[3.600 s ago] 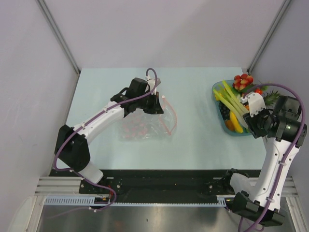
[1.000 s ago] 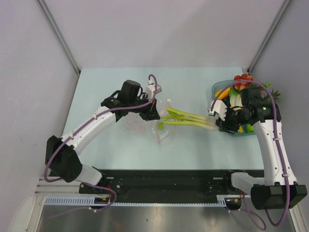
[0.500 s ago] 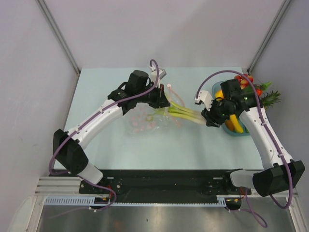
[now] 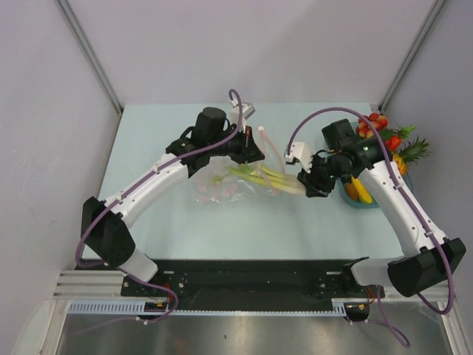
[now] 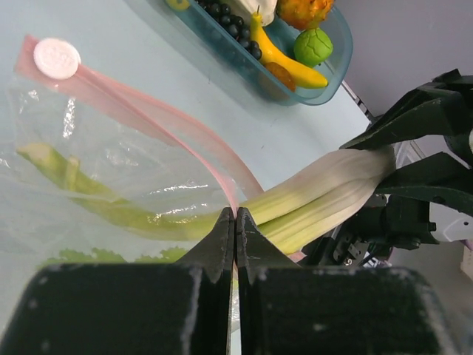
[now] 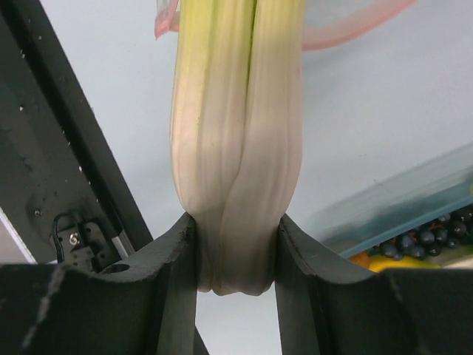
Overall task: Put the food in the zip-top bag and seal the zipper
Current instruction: Place the fake vegetable in the zipper food storage bag.
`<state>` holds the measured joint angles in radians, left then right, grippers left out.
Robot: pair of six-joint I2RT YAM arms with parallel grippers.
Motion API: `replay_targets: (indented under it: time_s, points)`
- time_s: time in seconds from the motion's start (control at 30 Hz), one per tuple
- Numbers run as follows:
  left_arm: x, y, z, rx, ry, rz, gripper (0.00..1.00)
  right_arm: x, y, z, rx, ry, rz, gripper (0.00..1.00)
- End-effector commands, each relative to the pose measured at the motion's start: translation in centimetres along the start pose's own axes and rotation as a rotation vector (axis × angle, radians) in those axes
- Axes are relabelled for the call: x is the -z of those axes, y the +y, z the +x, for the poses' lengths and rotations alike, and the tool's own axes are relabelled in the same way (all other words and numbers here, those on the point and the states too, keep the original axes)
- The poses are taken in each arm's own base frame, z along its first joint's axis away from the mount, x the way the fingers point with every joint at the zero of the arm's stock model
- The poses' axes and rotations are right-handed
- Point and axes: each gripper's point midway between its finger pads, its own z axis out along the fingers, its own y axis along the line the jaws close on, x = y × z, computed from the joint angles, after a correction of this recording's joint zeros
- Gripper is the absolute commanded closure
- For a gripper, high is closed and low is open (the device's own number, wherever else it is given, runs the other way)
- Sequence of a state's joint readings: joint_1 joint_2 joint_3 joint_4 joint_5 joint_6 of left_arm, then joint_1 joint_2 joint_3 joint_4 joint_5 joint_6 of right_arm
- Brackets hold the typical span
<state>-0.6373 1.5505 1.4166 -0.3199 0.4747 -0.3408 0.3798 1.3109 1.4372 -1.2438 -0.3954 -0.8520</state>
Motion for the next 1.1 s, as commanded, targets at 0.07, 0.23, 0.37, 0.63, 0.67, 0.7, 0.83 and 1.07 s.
replay_targets:
  time_s: [0.07,0.23,0.37,0.63,0.67,0.7,0.83,1.07]
  points:
    - [1.0,-1.2,-0.6,-0.007,-0.056,0.049,1.00,1.4,0.9,-0.5,0.108,-0.009,-0.022,1.00]
    - [2.0,1.2,-1.6,0.088,-0.113,-0.012,1.00,2.0,1.6,1.5,0.206,0.066,-0.033,1.00]
    - [2.2,1.7,-2.1,0.099,-0.123,-0.024,1.00,2.0,2.3,2.9,0.278,0.092,-0.044,1.00]
    - [1.9,1.0,-1.7,0.072,-0.101,0.004,1.00,1.9,0.7,1.7,0.253,0.062,0.031,1.00]
    - [1.8,0.3,-1.5,0.055,-0.096,0.020,1.00,1.4,0.0,1.3,0.212,0.061,0.040,1.00]
    - [2.0,-0.3,-1.5,0.043,-0.101,0.033,1.00,1.2,-1.2,0.4,0.182,0.042,0.080,1.00]
    - [1.9,-0.9,-1.0,0.027,-0.108,0.035,1.00,0.6,-2.6,-2.1,0.027,0.013,0.085,1.00]
    - [1.6,-1.6,-1.1,0.100,-0.104,0.073,1.00,-0.7,-2.2,-5.5,-0.107,-0.111,0.025,1.00]
